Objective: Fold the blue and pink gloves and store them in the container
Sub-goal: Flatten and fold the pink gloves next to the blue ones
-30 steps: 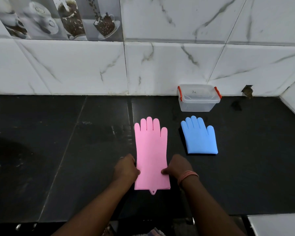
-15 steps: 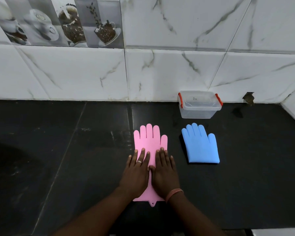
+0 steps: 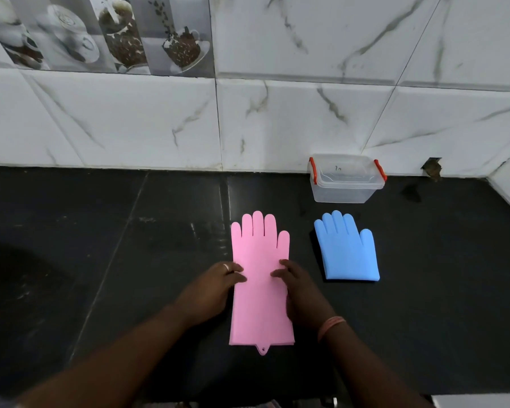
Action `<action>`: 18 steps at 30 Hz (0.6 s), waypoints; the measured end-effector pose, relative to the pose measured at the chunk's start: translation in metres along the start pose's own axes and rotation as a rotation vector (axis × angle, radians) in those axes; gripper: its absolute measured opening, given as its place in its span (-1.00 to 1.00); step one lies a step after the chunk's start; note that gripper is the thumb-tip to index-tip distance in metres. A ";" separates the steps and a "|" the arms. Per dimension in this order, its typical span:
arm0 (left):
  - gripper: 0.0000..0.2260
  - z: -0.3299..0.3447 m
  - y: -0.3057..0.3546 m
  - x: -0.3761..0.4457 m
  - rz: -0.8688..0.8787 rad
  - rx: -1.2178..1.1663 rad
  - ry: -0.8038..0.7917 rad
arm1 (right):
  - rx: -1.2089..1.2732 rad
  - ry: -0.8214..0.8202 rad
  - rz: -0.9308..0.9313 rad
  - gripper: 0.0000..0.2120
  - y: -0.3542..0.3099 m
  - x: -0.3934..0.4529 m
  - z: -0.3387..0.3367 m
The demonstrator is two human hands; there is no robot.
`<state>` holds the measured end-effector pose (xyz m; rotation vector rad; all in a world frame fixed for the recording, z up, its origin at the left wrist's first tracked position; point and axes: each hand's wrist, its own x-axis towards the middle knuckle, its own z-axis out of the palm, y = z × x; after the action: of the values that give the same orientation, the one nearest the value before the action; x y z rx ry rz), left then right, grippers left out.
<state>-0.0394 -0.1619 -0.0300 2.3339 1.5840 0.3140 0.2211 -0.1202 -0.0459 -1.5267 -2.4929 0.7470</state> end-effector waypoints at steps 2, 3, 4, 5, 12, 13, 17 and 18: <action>-0.65 -0.015 -0.008 0.003 0.050 0.055 -0.067 | -0.100 -0.024 -0.107 -0.55 0.006 -0.002 -0.009; -0.66 -0.022 -0.013 0.000 0.078 0.094 -0.112 | -0.135 -0.042 -0.157 -0.60 0.006 -0.001 -0.012; -0.66 -0.030 -0.010 0.004 0.118 0.123 -0.151 | -0.159 -0.062 -0.192 -0.62 0.006 -0.001 -0.015; -0.69 -0.037 -0.006 0.003 0.131 0.132 -0.154 | -0.174 -0.081 -0.212 -0.62 0.006 0.001 -0.017; -0.59 -0.018 0.112 0.108 -0.547 0.188 0.261 | -0.244 -0.166 -0.279 -0.53 0.012 0.008 -0.034; -0.59 -0.012 0.108 0.111 -0.550 0.224 0.249 | -0.245 -0.154 -0.278 -0.55 0.013 0.008 -0.033; -0.59 -0.010 0.098 0.111 -0.553 0.270 0.284 | -0.248 -0.013 -0.302 -0.72 0.007 0.004 -0.023; -0.59 -0.006 0.098 0.113 -0.545 0.256 0.292 | -0.239 0.046 -0.311 -0.76 0.006 0.004 -0.019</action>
<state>0.0841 -0.0901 0.0128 1.9703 2.4462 0.3482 0.2304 -0.1082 -0.0325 -1.1534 -2.7720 0.3738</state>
